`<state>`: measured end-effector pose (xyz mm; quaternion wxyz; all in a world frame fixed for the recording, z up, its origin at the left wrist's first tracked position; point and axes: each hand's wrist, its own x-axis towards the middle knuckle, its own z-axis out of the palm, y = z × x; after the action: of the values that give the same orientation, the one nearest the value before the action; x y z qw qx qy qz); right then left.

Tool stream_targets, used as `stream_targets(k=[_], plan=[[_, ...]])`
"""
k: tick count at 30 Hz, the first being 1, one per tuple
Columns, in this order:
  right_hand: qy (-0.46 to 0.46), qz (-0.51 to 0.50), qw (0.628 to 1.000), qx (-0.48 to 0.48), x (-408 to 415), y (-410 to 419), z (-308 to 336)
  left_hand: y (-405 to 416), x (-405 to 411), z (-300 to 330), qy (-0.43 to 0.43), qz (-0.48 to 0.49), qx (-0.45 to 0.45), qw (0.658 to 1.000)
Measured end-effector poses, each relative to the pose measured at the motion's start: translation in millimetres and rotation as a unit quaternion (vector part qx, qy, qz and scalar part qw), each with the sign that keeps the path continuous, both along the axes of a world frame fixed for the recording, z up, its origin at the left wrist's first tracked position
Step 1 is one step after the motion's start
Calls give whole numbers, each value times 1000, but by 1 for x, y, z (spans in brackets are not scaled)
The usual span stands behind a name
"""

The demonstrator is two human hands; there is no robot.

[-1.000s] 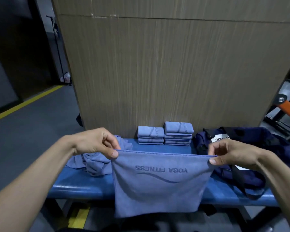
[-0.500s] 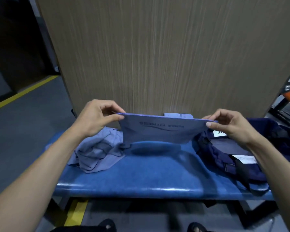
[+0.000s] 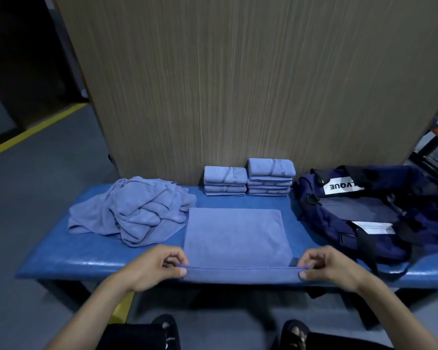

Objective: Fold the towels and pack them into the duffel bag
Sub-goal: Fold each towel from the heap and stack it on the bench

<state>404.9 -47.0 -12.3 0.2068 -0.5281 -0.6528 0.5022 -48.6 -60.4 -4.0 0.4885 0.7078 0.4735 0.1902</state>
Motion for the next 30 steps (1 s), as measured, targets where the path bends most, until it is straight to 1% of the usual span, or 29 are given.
stream_targets(k=[3,6,8,10,12,15,17,19,22,26,30], plan=[[3,18,998,-54,-2,0,7,2,0,1,-11,-1,-34,999],[6,41,990,-132,-1,1,8,5,0,-4,2,-9,-67,998],[24,32,984,-172,-2,4,10,11,1,-4,3,5,-85,996],[49,3,984,-172,-7,12,15,22,4,-2,8,42,-74,996],[73,-43,986,-146,-15,23,20,38,10,2,9,107,-51,993],[108,-155,979,-74,-32,42,24,66,22,3,-41,215,-37,975],[101,-232,967,-15,-44,61,20,85,29,-3,-64,272,-41,959],[90,-275,957,23,-55,78,10,101,33,-13,-70,308,-37,948],[22,-295,952,78,-65,96,-13,117,31,-30,-41,341,-13,939],[-86,-277,951,107,-69,105,-25,127,28,-42,35,356,13,934],[-124,-275,944,136,-72,111,-22,129,29,-38,111,338,73,932]])
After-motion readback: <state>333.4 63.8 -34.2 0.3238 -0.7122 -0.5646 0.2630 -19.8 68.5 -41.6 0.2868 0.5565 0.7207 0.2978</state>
